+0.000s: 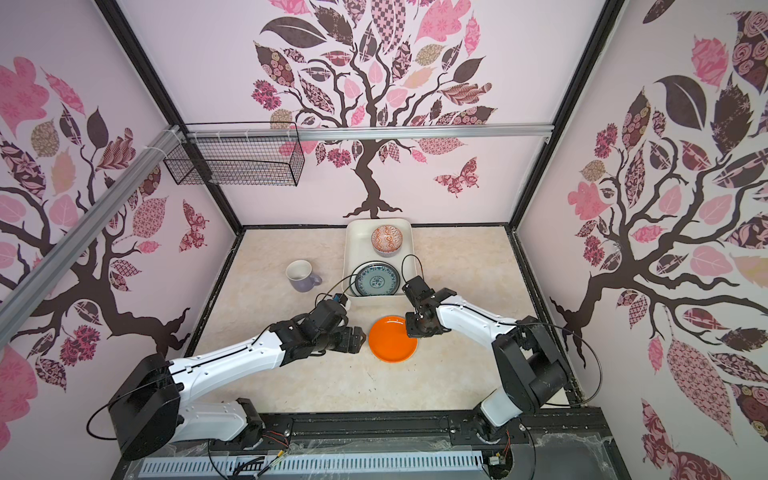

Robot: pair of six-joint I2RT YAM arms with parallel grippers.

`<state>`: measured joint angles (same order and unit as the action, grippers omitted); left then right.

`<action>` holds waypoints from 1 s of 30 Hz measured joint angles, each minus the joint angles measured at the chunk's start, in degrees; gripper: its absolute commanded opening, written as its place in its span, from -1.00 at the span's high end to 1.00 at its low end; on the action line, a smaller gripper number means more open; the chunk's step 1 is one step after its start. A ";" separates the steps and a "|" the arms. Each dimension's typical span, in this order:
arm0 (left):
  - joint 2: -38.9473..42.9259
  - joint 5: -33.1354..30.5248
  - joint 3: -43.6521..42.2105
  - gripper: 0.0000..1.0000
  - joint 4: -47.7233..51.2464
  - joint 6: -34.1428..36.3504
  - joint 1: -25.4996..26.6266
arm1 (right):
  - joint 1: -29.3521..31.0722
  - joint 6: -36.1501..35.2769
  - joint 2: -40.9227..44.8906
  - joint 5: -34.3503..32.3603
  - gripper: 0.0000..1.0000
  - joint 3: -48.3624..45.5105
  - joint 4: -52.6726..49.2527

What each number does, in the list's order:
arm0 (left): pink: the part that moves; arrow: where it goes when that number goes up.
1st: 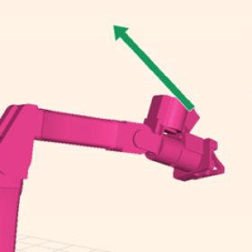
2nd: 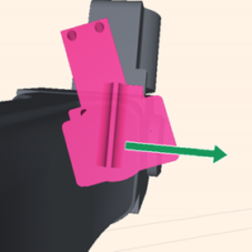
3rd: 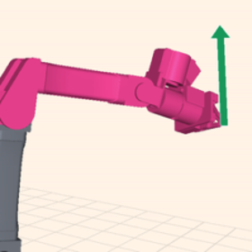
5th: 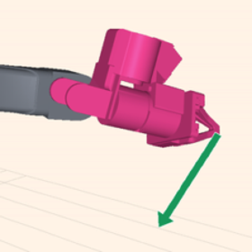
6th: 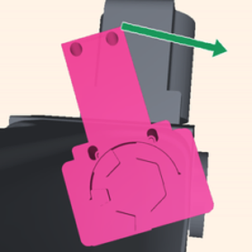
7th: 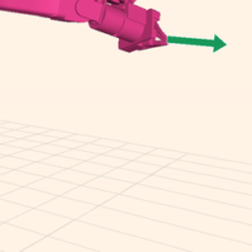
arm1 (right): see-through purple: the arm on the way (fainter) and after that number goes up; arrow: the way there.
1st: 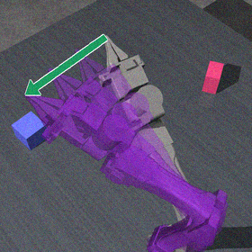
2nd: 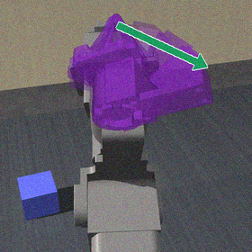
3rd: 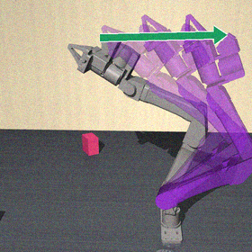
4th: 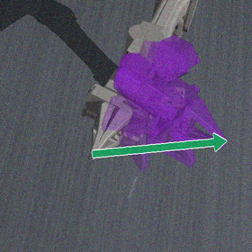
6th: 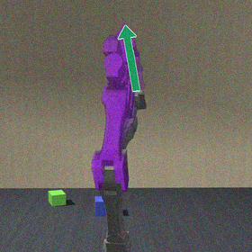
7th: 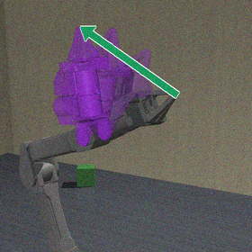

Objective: Place the mixed dishes into the plastic bin
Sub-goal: 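Grip the orange plate rim with the right gripper while the left approaches, then tilt the orange plate up off the cream plate with both grippers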

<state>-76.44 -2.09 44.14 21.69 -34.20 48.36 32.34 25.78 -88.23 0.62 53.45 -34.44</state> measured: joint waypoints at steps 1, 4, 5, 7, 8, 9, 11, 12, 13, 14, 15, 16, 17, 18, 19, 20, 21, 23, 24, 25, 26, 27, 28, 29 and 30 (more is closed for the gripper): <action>-0.22 0.11 0.00 -0.76 -0.11 0.00 0.00 | 0.00 0.00 0.00 0.17 0.72 -0.15 0.15; -1.05 0.33 0.00 -0.76 -0.28 0.00 0.00 | 0.00 0.04 0.00 0.66 0.74 -0.63 0.20; -1.40 0.42 0.00 -0.75 -0.35 0.00 0.00 | 0.00 0.04 0.00 0.74 0.75 -0.63 0.20; -2.10 0.68 0.00 -0.75 -0.55 0.00 0.00 | 0.00 0.02 0.00 0.94 0.76 -0.63 0.46; -2.47 0.76 0.00 -0.75 -0.63 0.00 0.00 | 0.00 0.00 0.00 1.07 0.77 -0.63 0.57; -2.78 0.87 0.00 -0.75 -0.63 0.00 0.00 | 0.00 0.00 0.00 1.14 0.77 -0.63 0.66; -3.34 0.96 0.00 -0.74 -0.66 0.00 0.00 | 0.00 -0.04 -0.02 1.31 0.77 -0.63 0.94; -3.54 0.96 0.00 -0.74 -0.66 0.00 0.00 | 0.00 -0.04 -0.02 1.38 0.78 -0.66 1.07; -3.72 1.01 0.00 -0.74 -0.68 0.00 0.00 | 0.00 -0.04 -0.07 1.53 0.78 -0.70 1.29; -3.82 1.03 0.00 -0.74 -0.68 0.00 0.00 | 0.00 -0.04 -0.13 1.70 0.78 -0.72 1.42; -3.87 1.05 0.00 -0.74 -0.70 0.02 0.00 | 0.00 -0.04 -0.22 1.84 0.79 -0.81 1.64; -3.91 1.05 0.00 -0.74 -0.70 0.02 0.00 | 0.00 -0.02 -0.28 1.99 0.79 -1.03 1.97; -3.91 1.05 0.00 -0.74 -0.74 0.04 -0.02 | 0.00 -0.02 -0.46 2.14 0.79 -1.22 2.14; -3.91 1.05 0.00 -0.74 -0.83 0.04 -0.04 | 0.00 -0.02 -0.61 2.21 0.79 -1.40 2.36; -3.91 1.05 0.00 -0.74 -0.96 0.09 -0.07 | 0.00 -0.02 -0.87 2.27 0.79 -1.55 2.43; -3.93 1.07 0.00 -0.74 -1.07 0.13 -0.09 | 0.00 -0.02 -1.09 2.34 0.79 -1.66 2.56; -3.98 1.07 0.00 -0.74 -1.16 0.15 -0.11 | 0.00 -0.02 -1.31 2.40 0.79 -1.73 2.64; -4.04 1.07 0.00 -0.74 -1.16 0.17 -0.13 | 0.00 -0.02 -1.53 2.47 0.79 -1.81 2.80; -4.09 1.07 0.00 -0.75 -1.20 0.17 -0.20 | 0.00 -0.02 -1.55 2.56 0.79 -1.88 2.91; -4.09 1.09 0.00 -0.74 -1.25 0.20 -0.22 | 0.00 -0.02 -1.55 2.62 0.79 -1.88 2.99; -4.09 1.09 0.00 -0.75 -1.31 0.20 -0.24 | 0.00 -0.02 -1.60 2.64 0.79 -1.90 3.08; -4.09 1.09 0.00 -0.75 -1.38 0.22 -0.28 | 0.00 -0.02 -1.62 2.64 0.79 -1.90 3.15; -4.09 1.09 0.00 -0.75 -1.42 0.22 -0.28 | 0.00 -0.02 -1.70 2.67 0.78 -1.90 3.23; -4.09 1.09 0.00 -0.75 -1.46 0.24 -0.28 | 0.00 -0.02 -1.77 2.69 0.78 -1.90 3.34; -4.11 1.09 0.00 -0.75 -1.51 0.26 -0.28 | 0.00 -0.04 -1.92 2.73 0.78 -1.90 3.41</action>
<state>-80.55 -0.99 44.14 20.18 -33.93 48.07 32.34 25.74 -90.15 3.36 51.55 -31.03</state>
